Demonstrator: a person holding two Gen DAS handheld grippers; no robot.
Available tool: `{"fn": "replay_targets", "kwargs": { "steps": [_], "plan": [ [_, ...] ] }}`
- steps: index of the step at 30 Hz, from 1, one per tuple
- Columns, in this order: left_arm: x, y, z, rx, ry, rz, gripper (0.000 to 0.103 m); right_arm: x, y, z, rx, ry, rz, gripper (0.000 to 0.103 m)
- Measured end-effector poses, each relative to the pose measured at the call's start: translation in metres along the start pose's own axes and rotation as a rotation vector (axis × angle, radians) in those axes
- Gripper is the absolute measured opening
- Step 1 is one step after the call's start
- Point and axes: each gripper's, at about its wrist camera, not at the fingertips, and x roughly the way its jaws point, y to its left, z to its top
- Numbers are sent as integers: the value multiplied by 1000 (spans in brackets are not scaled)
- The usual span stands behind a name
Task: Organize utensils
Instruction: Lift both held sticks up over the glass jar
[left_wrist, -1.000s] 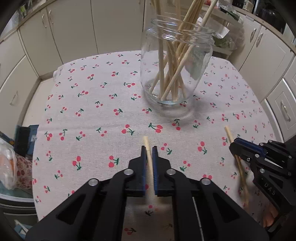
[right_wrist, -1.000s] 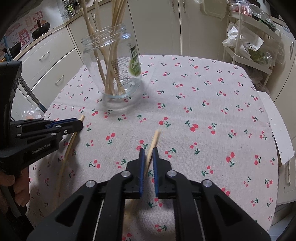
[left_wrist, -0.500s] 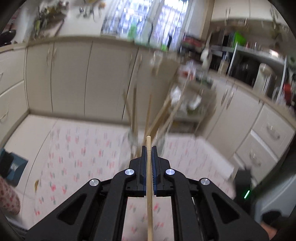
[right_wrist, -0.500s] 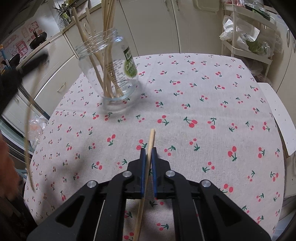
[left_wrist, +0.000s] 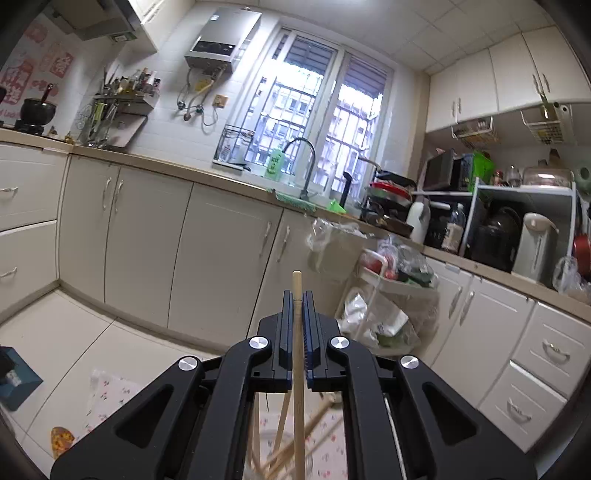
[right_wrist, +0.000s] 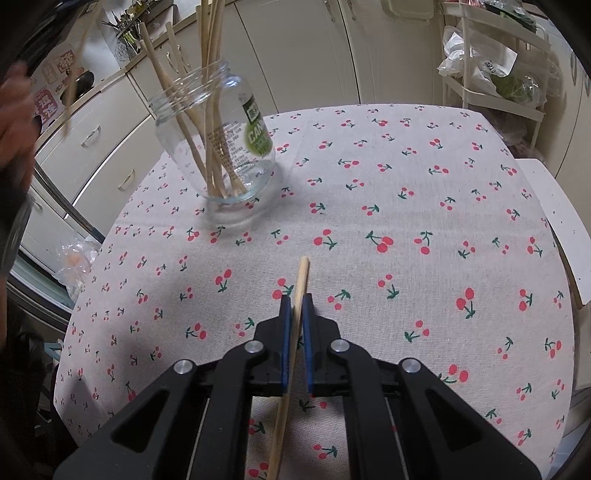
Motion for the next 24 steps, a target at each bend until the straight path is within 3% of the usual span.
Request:
{"fn": "replay_targets", "kwargs": {
  "steps": [9,14,24],
  "plan": [
    [28,-7,2,18,-87,33,4,0,-2,-1,12,3,15,7],
    [35,-12,-5,80,-136,67,4,0,-2,0,17,6,20,7],
    [44,-4,-34,104,-98,78,5,0,-3,1,10,17,25,7]
  ]
}}
